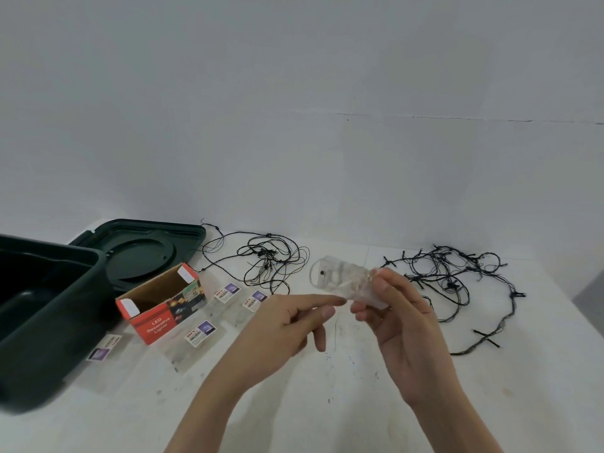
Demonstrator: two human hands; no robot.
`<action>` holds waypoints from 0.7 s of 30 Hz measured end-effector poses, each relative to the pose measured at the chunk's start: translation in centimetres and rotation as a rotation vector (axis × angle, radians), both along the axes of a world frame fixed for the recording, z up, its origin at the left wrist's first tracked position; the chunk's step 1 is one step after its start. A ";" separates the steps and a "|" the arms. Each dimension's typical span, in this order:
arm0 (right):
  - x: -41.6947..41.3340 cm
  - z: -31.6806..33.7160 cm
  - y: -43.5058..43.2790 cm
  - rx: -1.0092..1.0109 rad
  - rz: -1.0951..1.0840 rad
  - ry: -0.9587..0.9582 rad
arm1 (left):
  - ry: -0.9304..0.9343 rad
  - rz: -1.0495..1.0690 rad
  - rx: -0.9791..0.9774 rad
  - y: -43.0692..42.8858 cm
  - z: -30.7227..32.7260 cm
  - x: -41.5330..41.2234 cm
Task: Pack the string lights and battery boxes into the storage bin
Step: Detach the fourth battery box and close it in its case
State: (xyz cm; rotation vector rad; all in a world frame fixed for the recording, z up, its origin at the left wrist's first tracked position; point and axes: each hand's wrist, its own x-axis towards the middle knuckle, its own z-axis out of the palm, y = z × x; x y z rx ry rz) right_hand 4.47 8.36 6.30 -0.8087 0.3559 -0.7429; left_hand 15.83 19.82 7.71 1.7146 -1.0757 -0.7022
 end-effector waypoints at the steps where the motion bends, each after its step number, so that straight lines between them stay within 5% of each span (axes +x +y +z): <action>1: 0.0 0.1 0.0 -0.017 -0.042 0.004 | -0.017 -0.010 0.025 0.1 -0.1 -0.1; 8: 0.1 -0.4 0.0 -0.432 -0.356 0.234 | -0.468 -0.068 0.235 0.7 0.9 -1.3; 12: -0.1 -0.3 0.0 -0.583 -0.331 0.328 | -0.797 0.021 0.214 0.6 1.9 -1.4; 17: -0.5 0.2 -0.1 -0.566 -0.150 0.300 | -0.839 0.082 -0.033 -0.2 2.3 0.1; 21: -0.6 0.3 -0.1 -0.500 -0.028 0.278 | -0.774 0.067 -0.047 -0.7 2.9 1.0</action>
